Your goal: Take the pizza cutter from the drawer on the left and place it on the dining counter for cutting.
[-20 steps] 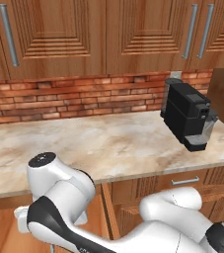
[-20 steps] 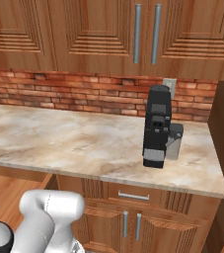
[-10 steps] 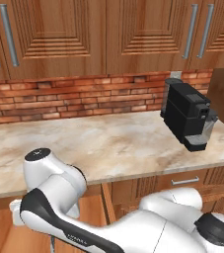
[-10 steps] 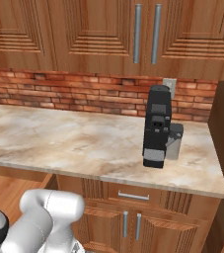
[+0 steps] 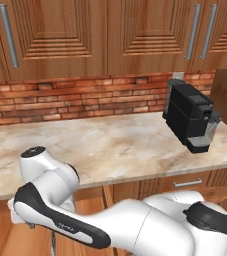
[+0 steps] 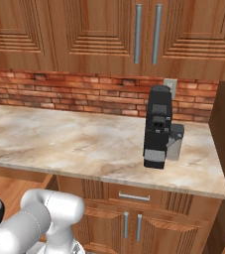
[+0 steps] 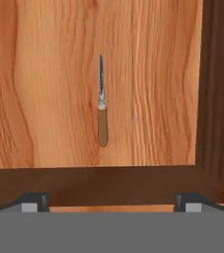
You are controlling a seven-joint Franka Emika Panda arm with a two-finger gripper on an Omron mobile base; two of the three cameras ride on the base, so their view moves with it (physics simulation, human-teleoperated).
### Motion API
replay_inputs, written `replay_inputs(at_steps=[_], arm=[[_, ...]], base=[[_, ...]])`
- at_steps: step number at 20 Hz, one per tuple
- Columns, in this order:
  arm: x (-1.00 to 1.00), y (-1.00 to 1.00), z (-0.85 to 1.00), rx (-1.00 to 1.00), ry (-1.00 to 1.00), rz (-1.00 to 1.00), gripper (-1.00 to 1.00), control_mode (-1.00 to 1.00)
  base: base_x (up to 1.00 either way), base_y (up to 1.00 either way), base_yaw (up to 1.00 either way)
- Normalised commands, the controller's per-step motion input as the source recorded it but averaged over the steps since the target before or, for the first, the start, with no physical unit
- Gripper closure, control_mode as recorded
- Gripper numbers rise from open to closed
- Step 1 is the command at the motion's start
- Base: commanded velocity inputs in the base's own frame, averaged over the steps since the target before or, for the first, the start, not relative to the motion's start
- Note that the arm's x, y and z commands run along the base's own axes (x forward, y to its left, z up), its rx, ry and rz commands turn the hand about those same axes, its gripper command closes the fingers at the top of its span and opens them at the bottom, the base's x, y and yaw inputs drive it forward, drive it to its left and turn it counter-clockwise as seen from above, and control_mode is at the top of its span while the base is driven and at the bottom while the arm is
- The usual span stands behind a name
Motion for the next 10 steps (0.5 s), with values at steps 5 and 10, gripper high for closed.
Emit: replay_inputs(at_steps=[5,10], arm=[[0.0,0.0,-0.48,0.0,0.0,0.0,-1.0,-1.0],[0.0,0.0,-0.28,0.0,0.0,0.0,-1.0,-1.0]], base=[[0.0,0.0,0.0],[0.0,0.0,0.0]])
